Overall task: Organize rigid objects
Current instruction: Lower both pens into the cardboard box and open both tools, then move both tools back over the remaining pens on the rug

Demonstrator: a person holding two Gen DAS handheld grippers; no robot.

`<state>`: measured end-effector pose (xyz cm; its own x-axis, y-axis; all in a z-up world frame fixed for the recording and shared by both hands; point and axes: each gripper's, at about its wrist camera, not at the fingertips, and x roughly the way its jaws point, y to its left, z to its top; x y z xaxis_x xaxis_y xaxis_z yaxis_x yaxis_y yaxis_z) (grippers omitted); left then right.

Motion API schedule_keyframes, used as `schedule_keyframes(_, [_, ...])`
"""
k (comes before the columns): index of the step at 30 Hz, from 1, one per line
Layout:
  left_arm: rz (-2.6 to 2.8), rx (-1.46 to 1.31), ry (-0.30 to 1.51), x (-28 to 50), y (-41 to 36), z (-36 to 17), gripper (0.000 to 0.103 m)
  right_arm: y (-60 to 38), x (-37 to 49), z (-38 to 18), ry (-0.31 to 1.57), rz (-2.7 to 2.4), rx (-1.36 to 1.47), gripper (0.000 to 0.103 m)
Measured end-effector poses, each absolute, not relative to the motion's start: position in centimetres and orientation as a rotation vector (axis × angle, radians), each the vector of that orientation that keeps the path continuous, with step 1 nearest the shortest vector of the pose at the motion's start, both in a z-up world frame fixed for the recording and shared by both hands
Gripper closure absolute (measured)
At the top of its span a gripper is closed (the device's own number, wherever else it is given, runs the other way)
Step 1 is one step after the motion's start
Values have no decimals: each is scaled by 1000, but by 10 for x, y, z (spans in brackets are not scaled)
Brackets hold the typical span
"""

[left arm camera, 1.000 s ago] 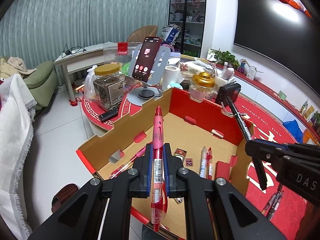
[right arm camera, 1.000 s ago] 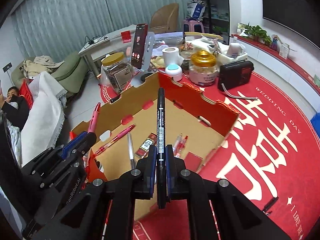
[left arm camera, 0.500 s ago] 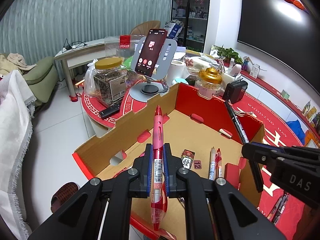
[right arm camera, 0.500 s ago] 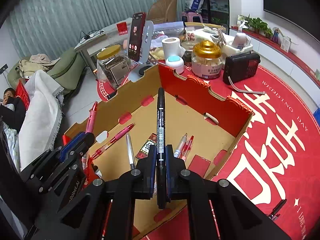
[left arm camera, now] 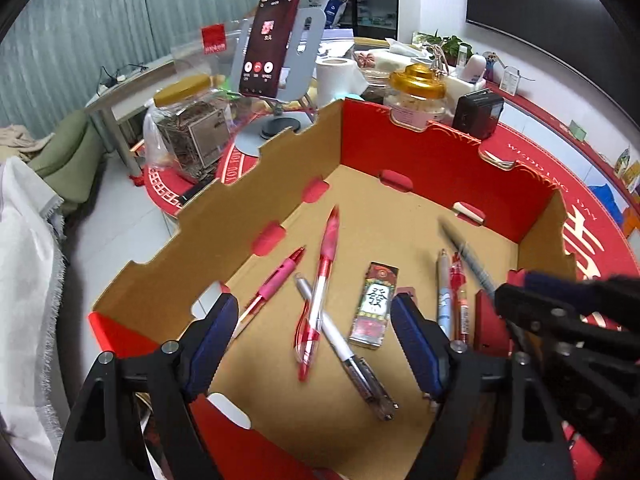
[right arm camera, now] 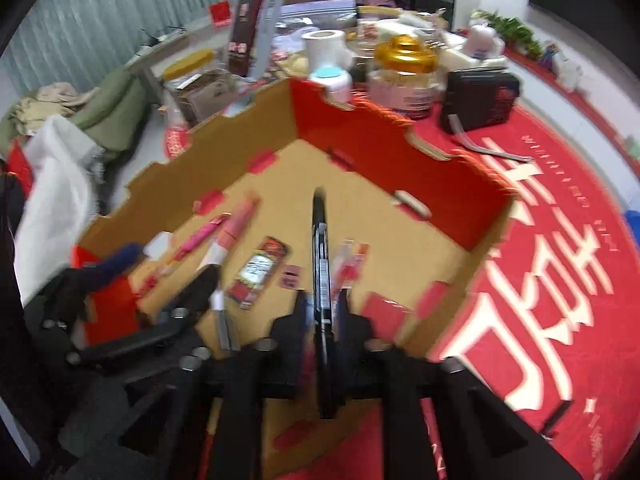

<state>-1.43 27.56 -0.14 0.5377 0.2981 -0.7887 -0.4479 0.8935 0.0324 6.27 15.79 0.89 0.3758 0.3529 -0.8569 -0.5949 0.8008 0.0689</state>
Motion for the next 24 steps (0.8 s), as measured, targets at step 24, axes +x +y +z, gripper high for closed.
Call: schedule_keyframes(24, [16,78,839,-90,76,1,0,-122,-32,-45,1196,258,49,15])
